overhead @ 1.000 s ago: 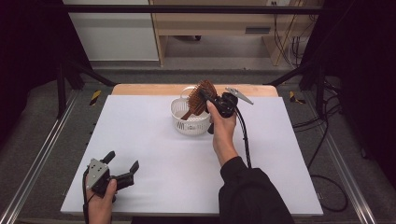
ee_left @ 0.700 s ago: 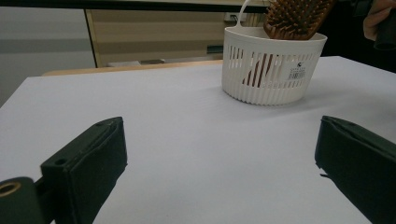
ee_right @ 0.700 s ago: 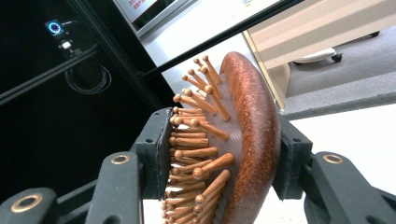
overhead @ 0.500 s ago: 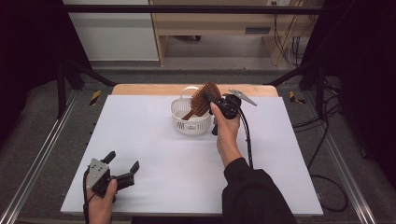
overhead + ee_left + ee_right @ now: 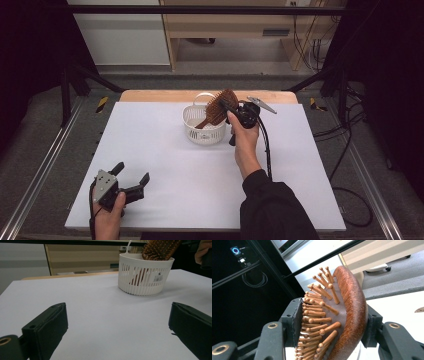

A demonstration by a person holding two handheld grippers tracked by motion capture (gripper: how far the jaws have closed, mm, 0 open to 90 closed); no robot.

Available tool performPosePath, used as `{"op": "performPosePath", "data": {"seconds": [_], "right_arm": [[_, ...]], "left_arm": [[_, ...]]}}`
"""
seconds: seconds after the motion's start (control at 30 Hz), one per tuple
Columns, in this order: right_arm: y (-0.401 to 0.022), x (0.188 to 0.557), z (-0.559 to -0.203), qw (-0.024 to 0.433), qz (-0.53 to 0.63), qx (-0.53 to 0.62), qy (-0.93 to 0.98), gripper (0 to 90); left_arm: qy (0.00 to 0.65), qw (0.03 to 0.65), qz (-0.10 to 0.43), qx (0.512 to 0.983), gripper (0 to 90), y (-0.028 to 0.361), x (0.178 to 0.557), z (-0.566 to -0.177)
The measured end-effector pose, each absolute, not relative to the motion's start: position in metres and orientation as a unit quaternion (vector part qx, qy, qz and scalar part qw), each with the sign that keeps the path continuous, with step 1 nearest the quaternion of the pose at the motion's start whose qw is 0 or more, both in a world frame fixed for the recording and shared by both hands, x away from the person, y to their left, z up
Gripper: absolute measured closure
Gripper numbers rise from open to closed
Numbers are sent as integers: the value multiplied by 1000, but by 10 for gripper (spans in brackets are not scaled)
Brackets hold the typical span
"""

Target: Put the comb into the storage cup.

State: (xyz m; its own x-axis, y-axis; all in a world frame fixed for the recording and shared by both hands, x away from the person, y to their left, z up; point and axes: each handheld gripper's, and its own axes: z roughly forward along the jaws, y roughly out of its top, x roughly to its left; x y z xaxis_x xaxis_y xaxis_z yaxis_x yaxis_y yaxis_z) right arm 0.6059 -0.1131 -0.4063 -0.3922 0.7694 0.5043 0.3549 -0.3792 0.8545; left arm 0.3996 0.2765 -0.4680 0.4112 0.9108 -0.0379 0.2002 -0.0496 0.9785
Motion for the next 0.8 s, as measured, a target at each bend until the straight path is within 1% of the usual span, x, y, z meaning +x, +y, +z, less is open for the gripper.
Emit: {"op": "performPosePath", "data": {"seconds": [0.37,0.8], "right_arm": [[-117,607,-408,158,636,529,539,430],[-122,607,-408,176,624,525,551,399]], "left_arm": [[430,537,329,647,21,276,400,-468],[430,536,327,649,21,275,400,-468]]}}
